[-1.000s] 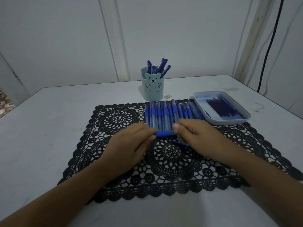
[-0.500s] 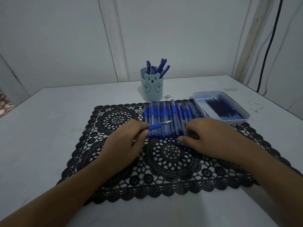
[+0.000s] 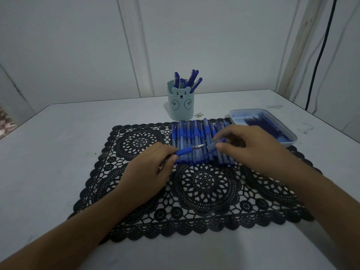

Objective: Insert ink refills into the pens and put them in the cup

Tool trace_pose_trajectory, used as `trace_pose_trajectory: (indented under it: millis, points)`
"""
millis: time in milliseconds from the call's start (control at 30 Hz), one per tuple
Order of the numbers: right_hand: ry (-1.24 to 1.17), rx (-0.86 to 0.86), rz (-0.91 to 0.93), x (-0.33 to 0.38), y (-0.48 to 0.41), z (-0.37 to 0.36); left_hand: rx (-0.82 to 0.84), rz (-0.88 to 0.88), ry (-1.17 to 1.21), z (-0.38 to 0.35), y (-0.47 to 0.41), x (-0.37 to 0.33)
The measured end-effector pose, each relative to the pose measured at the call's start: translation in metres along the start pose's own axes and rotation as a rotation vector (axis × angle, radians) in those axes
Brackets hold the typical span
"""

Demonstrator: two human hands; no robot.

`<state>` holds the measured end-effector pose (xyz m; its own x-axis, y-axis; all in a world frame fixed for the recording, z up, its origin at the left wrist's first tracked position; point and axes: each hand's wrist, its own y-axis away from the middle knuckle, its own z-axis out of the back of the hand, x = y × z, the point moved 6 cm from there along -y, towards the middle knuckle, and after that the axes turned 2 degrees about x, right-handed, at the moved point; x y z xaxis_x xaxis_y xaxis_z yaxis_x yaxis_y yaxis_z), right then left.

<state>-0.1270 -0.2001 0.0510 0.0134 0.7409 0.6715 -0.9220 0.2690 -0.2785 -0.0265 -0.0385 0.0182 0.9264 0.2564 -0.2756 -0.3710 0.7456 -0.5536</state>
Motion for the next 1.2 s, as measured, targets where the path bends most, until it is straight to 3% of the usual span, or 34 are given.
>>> trace_pose_trajectory:
  millis: [400, 633, 767, 1100, 1200]
  points:
    - [-0.192, -0.064, -0.007, -0.004, -0.002, -0.007, -0.011, 0.000, 0.010, 0.000, 0.000, -0.001]
    - [-0.174, 0.041, 0.021, 0.001, 0.001, -0.027, 0.022, -0.030, 0.005, -0.002, 0.001, -0.005]
    - [-0.207, 0.023, 0.034, 0.003, 0.002, -0.035, -0.003, -0.030, -0.080, 0.001, 0.000, -0.007]
    - [-0.157, 0.006, 0.149, 0.006, 0.000, -0.039, 0.044, -0.048, 0.093, -0.007, -0.002, 0.001]
    - [-0.099, 0.007, 0.172, 0.006, -0.003, -0.037, 0.001, -0.060, 0.012, -0.005, -0.004, -0.004]
